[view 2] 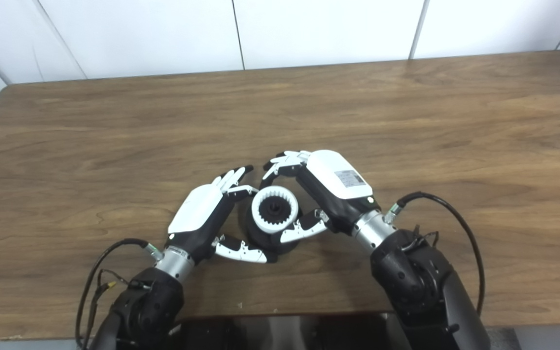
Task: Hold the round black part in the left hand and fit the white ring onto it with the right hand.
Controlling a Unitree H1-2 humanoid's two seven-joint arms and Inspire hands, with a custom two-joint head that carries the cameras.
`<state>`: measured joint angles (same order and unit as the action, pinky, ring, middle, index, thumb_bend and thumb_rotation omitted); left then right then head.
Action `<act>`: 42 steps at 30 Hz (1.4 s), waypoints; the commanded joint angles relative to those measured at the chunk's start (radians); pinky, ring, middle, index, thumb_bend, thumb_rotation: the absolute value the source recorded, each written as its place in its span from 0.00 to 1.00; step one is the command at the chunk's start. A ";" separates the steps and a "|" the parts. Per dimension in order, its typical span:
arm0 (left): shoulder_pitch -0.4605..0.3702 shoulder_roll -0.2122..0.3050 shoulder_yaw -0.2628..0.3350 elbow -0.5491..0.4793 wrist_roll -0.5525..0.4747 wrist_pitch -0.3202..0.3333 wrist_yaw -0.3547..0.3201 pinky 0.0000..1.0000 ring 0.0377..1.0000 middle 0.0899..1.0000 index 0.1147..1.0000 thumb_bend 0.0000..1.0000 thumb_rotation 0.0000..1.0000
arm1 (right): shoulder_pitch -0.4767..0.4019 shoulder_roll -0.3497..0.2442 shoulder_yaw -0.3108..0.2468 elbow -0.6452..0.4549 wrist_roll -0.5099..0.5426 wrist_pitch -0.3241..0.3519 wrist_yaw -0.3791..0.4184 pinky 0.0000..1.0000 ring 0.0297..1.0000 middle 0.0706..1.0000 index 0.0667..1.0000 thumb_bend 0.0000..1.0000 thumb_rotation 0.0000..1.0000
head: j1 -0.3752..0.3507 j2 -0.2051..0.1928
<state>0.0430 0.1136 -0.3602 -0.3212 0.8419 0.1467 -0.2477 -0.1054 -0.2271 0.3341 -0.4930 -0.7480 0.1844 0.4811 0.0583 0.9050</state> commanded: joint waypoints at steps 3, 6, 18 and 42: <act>-0.033 -0.006 0.011 -0.039 -0.007 -0.014 0.026 1.00 1.00 1.00 0.59 0.92 0.38 | -0.050 -0.025 0.000 -0.060 -0.014 0.060 0.092 0.94 0.97 0.98 0.91 0.95 0.44 | -0.002 0.001; -0.033 -0.007 0.013 -0.040 -0.005 -0.013 0.025 1.00 1.00 1.00 0.59 0.92 0.36 | -0.056 -0.034 -0.003 -0.073 -0.016 0.081 0.116 0.92 0.99 1.00 0.99 1.00 0.42 | 0.000 0.001; -0.035 -0.006 0.017 -0.042 -0.004 -0.014 0.024 1.00 1.00 1.00 0.59 0.92 0.35 | -0.070 -0.061 -0.004 -0.071 -0.036 0.081 0.161 0.88 1.00 1.00 1.00 1.00 0.43 | 0.001 0.003; -0.055 0.010 0.027 -0.021 0.010 -0.014 0.024 1.00 1.00 0.99 0.59 0.92 0.35 | -0.066 -0.080 -0.220 -0.082 0.078 0.106 0.054 0.95 1.00 1.00 1.00 1.00 0.45 | -0.020 -0.012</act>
<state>0.0303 0.1194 -0.3397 -0.3274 0.8373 0.1454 -0.2475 -0.1360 -0.2983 0.1356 -0.5558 -0.6841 0.3011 0.5766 0.0399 0.8928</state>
